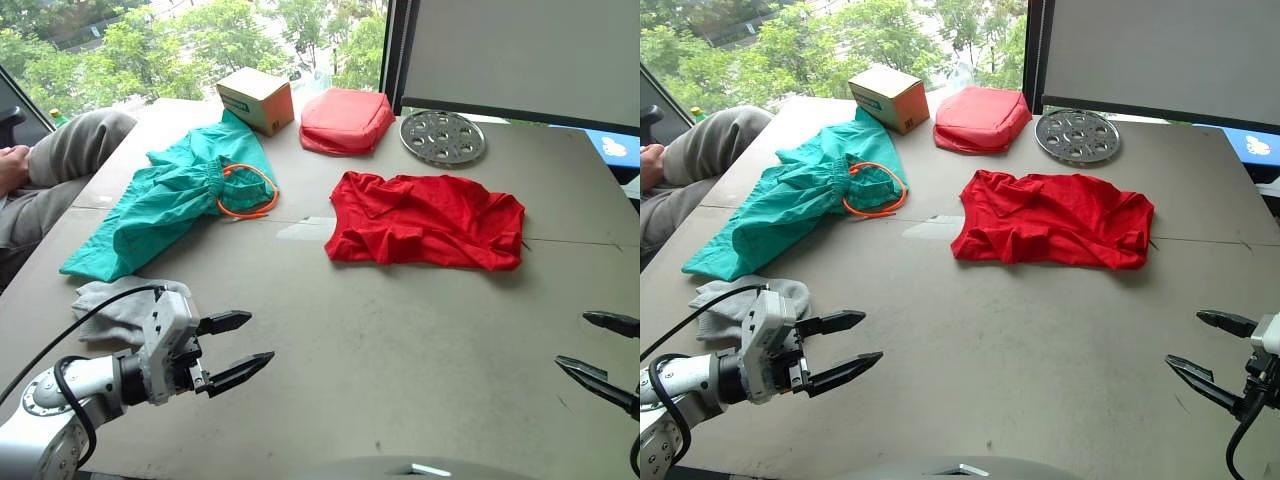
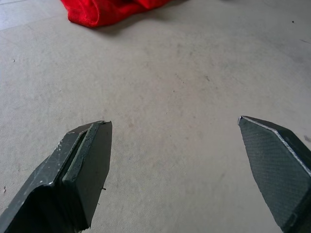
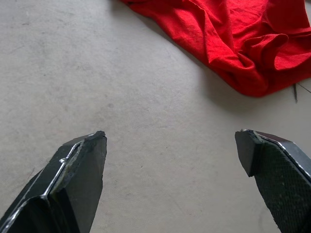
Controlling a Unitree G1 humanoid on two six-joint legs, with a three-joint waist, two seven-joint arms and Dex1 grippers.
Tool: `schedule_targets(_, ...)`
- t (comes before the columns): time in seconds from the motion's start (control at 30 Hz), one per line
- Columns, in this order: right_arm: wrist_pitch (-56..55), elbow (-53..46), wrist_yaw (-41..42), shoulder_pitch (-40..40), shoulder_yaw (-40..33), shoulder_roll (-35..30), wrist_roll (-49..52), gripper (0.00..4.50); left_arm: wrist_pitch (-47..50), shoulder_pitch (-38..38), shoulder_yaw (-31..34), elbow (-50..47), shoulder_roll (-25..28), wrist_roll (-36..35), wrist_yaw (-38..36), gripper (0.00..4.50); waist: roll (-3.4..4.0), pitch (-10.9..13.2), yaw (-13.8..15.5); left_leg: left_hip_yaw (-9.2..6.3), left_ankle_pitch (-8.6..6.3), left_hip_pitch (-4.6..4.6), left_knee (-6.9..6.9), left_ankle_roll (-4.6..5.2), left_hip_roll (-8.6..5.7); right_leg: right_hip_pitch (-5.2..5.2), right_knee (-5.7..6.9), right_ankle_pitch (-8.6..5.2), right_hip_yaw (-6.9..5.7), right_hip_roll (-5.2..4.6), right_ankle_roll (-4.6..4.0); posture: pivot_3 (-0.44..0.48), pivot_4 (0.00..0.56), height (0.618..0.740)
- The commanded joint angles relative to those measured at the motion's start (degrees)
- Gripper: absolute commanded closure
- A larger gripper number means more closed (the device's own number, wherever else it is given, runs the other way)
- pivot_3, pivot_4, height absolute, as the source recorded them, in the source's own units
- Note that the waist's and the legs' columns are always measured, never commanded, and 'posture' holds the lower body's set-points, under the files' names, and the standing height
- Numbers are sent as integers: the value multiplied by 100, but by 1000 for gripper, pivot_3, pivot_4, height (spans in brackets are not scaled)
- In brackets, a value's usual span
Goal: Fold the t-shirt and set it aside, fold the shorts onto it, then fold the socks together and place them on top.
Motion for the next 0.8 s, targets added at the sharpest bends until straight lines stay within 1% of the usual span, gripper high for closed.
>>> schedule_targets(0.03,-148,108,19,-65,-212,-121,-23,0,-9,-389,-165,37,43,-67,22,71,-1,0,0,0,0,0,0,0,0,0,0,0,0,0,0,0,150,739)
schedule_targets(0.13,-118,142,-70,-307,-140,-175,67,0,37,-1059,-630,53,-42,130,366,71,7,3,30,3,0,-2,8,0,-1,3,1,0,-2,14,0,0,150,739)
schedule_targets(0.2,-13,-60,-239,-530,32,-100,218,0,111,-1618,-1013,58,-193,325,765,71,4,-1,24,17,1,0,11,0,1,5,1,0,0,17,0,0,150,739)
schedule_targets(0.27,160,-340,-375,-696,193,-41,456,0,179,-2199,-1448,99,-352,665,1208,71,-18,-11,24,18,2,4,11,2,0,8,2,1,2,21,0,0,150,739)
schedule_targets(0.3,252,-513,-484,-807,300,-7,583,0,238,-2530,-1728,135,-425,790,1294,71,-26,-14,19,13,2,4,12,3,-1,10,3,2,1,28,1,0,150,739)
schedule_targets(0.4,468,-959,-840,-1114,696,20,674,0,-69,-3508,-2647,596,-596,1616,1416,71,-26,-18,14,9,17,8,13,28,-6,18,12,9,3,38,6,0,150,739)
schedule_targets(0.43,517,-1041,-961,-1199,827,45,655,0,-283,-3799,-2921,851,-675,1930,1451,71,-23,-20,15,12,17,9,12,28,-7,18,13,12,2,42,7,0,150,739)
schedule_targets(0.53,627,-1319,-1227,-1296,1106,96,604,0,-1323,-4543,-3651,1816,-757,2930,1347,71,-28,-22,19,17,17,6,11,28,-12,22,11,16,-8,47,-2,0,150,739)
schedule_targets(0.67,673,-1587,-1469,-1254,1265,141,557,0,-2706,-5290,-4146,3231,-828,3786,1223,71,-28,-20,22,18,17,1,10,28,-14,23,6,22,-9,45,-12,0,150,739)
schedule_targets(0.8,592,-1696,-1617,-1187,1334,224,487,0,-3882,-5964,-4434,4536,-1118,4320,1237,71,-30,-20,31,14,17,2,14,29,-16,25,6,18,-10,39,-3,0,150,739)
